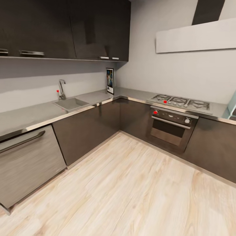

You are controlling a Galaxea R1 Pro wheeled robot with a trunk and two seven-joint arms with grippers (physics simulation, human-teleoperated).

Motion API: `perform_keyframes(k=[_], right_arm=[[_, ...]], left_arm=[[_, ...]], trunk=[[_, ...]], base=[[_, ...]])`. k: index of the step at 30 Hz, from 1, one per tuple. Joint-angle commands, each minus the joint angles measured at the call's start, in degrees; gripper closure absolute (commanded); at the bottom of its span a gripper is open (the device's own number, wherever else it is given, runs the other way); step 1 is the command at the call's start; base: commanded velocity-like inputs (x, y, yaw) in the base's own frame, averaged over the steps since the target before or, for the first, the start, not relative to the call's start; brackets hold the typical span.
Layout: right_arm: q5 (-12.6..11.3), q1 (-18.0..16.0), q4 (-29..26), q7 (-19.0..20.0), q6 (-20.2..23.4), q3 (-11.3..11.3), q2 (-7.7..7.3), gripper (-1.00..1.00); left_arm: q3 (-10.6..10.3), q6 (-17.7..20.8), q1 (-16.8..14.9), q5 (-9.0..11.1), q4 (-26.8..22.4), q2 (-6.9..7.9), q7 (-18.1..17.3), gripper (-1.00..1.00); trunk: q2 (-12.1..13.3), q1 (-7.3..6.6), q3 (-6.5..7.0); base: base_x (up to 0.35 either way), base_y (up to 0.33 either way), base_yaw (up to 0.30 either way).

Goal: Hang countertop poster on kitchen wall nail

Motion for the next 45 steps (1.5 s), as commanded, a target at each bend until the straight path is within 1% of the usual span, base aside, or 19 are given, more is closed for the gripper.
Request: perform_keyframes(k=[1, 23, 45], right_arm=[[0.6, 0.0, 0.0, 0.0, -0.2, -0.4, 0.03, -1.00], [0.4, 0.0, 0.1, 0.0, -0.2, -0.4, 0.28, -1.00], [0.2, 0.0, 0.1, 0.0, -0.1, -0.4, 0.38, -1.00]], left_arm=[[0.0, -0.1, 0.0, 0.0, -0.1, -0.01, 0.0, -1.00], [0.0, -0.1, 0.0, 0.0, -0.1, -0.01, 0.0, -1.00], [0.0, -0.1, 0.0, 0.0, -0.1, -0.01, 0.0, -1.00]], trunk=[[0.0, 0.04, -0.04], [0.0, 0.04, -0.04], [0.0, 0.04, -0.04]], base=[[0.340, -0.002, 0.000], [0.340, -0.003, 0.000], [0.338, -0.105, 0.000]])
